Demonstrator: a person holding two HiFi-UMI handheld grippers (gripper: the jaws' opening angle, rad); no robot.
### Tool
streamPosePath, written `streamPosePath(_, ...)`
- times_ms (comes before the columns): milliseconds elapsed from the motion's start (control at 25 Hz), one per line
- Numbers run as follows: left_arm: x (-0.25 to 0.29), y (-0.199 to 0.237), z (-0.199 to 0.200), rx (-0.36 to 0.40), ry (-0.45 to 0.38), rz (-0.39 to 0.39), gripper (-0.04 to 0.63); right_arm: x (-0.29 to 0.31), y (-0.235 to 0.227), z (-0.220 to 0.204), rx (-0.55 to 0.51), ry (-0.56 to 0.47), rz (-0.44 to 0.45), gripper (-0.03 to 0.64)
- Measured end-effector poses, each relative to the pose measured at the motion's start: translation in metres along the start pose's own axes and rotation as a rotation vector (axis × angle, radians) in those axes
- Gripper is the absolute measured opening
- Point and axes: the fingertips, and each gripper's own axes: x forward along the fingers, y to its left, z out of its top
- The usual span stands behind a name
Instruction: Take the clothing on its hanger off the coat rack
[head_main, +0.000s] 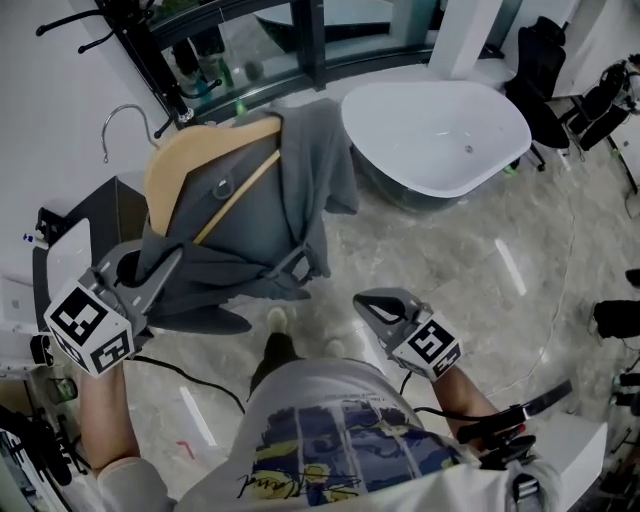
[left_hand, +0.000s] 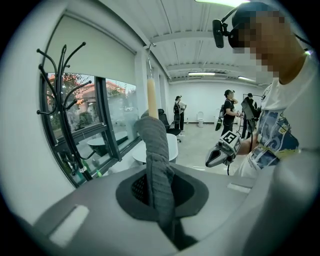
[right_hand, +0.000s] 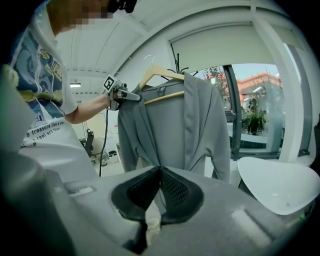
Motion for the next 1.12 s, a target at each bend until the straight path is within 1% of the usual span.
streamPosePath(120,-0.011,-0.019,-0.007,0.002,0.0,0.002,0.005,0.0,0.01,-0.002,-0.006,-0.002,0.014,0.002)
streamPosePath(280,-0.021,-0.046,-0.007,0.017,-0.001,0.002,0.005,-0.009,0.019,0.001,-0.017,-0.019,0.035,0.002)
streamPosePath(480,-0.023,-0.076,-0.014,0.033,-0.008,-0.014,0.005,-0.019,0.024,-0.004,-0.039,-0.031,0.034,0.003)
streamPosePath(640,-0.025,-0.081,-0.017,0.041,-0.01,-0.025,0.006,-0.016,0.023,-0.001,-0.056,-0.025,0.031,0.003)
streamPosePath(960,-0.027,-0.084,-0.018,0.048,-0.009,-0.036,0.005,-0.009,0.032,0.01,-0.084,-0.003,0.058,0.002)
streamPosePath(1120,-0.027,-0.083,-0.017,0.057,-0.006,-0.038,0.006,-0.006,0.032,0.012,-0.085,-0.008,0.059,0.002)
